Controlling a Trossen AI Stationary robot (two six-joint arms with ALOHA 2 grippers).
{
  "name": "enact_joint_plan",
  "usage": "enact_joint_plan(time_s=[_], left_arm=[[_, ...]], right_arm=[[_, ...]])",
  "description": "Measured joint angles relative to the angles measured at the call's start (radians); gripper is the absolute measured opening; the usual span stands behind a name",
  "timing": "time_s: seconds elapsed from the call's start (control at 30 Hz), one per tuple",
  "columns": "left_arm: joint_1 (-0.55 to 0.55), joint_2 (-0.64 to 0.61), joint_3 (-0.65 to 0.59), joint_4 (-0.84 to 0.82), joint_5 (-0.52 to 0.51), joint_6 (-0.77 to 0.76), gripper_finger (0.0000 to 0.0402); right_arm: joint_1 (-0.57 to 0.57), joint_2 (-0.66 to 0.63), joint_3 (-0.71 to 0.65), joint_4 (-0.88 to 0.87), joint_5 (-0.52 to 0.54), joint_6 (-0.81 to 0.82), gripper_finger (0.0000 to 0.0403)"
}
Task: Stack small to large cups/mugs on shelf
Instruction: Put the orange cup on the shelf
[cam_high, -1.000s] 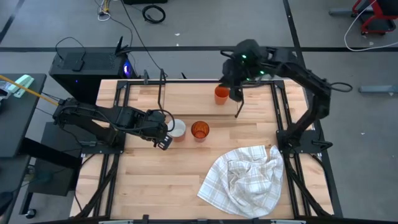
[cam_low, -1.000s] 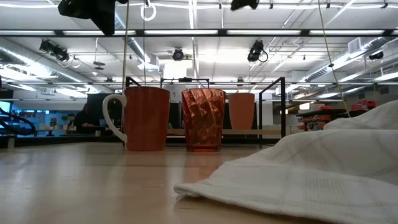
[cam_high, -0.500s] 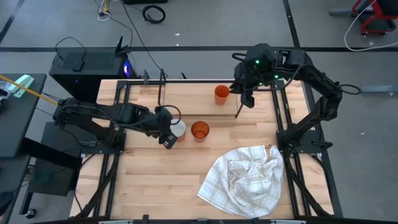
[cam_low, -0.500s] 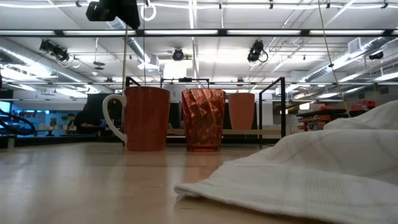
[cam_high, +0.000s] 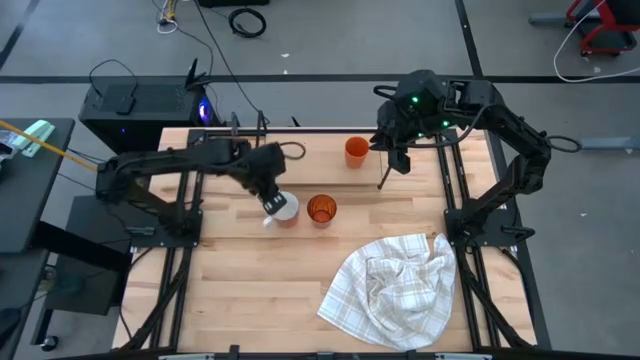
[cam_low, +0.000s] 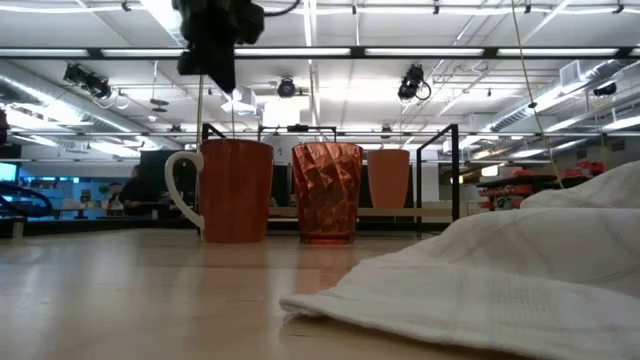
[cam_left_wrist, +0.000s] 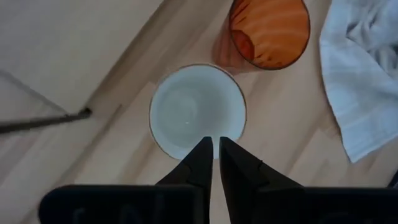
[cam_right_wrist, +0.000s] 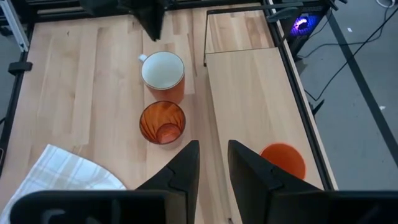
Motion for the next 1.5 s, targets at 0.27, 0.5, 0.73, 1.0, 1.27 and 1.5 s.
enact_joint_plan(time_s=[0.27, 0.5, 0.73, 1.0, 1.27, 1.5], left_arm=[[0.087, 0.181, 0.114, 0.033, 0.184, 0.281, 0.0045], [0.081, 0.426, 0.464, -0.131, 0.148, 0.436, 0.0037], [0.076, 0.597, 0.678, -0.215, 0.137, 0.553, 0.0046], [0.06, 0.71, 0.697, -0.289, 0.133, 0.587, 0.0047], [0.048, 0.731, 0.695, -0.243, 0.128, 0.615, 0.0039], [0.05, 0.734, 0.695, -0.223, 0.117, 0.613, 0.0046]], right_arm=[[0.0, 0.0, 0.0, 0.0, 0.0, -0.001, 0.0091], [0.0, 0.0, 0.0, -0.042, 0.0, 0.011, 0.0091], [0.0, -0.002, 0.0, -0.162, 0.023, 0.063, 0.0091], [0.0, -0.082, -0.004, -0.202, 0.09, 0.125, 0.0091], [0.0, -0.198, -0.109, -0.202, 0.111, 0.186, 0.0091], [0.0, -0.298, -0.359, -0.149, 0.113, 0.205, 0.0091]])
